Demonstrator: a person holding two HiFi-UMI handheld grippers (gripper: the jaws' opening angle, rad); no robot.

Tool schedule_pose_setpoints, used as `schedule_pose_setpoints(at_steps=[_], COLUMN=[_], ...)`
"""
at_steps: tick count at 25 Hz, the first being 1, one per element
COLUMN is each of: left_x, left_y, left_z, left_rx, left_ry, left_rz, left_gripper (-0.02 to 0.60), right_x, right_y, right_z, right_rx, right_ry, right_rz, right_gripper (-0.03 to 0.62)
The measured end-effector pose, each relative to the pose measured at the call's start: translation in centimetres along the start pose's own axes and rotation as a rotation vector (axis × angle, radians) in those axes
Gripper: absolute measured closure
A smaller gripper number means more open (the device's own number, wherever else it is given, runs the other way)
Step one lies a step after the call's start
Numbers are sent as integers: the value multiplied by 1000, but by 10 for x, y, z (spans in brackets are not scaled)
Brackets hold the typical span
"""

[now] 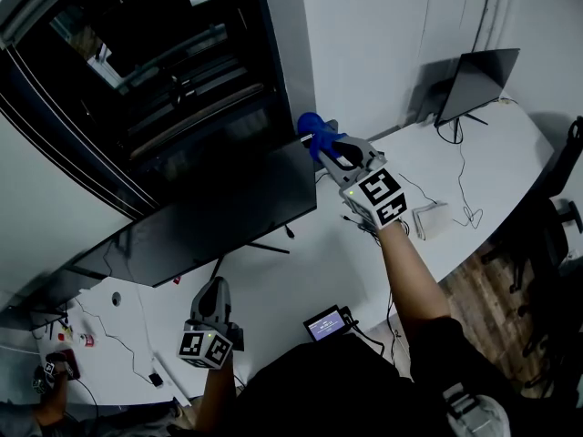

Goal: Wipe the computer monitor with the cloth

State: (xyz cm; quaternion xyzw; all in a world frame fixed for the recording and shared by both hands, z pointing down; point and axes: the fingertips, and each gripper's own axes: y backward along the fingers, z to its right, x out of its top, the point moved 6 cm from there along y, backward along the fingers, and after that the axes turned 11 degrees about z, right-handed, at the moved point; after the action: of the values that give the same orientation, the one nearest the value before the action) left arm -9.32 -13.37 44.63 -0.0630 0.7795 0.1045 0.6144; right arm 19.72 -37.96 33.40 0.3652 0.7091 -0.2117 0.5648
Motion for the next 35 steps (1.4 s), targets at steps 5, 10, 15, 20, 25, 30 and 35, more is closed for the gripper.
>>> schedule_pose_setpoints(at_steps=[5,10,15,20,25,30,35], left_x=[-3,-6,-9,-11,-13,-15,-15], left_y=[3,4,4,6,6,8,10], left_z=[0,1,-3,-5,-7,-10,-12], left_rx=[4,8,12,14,13,17,37], left_ry=[2,18,19,22,23,20,34], left_rz=[-7,-14,-14,-18,-26,-29,-36], left_gripper=[588,588,588,588,588,588,588], right_x=[-11,-25,-40,-58,-74,-87,-103], right_y=[2,3,4,5,7,8,9], right_z=[-5,-10,-14,-20,-25,-28,-34], right_rx=[0,1,-8,-19,-26,-28,-29], right_ry=[-32,-55,-97,-139,-172,-186,-209], right_rz=[-5,-27,-42,-65,-82,-106,-132], right_gripper=[533,531,531,533,531,531,533])
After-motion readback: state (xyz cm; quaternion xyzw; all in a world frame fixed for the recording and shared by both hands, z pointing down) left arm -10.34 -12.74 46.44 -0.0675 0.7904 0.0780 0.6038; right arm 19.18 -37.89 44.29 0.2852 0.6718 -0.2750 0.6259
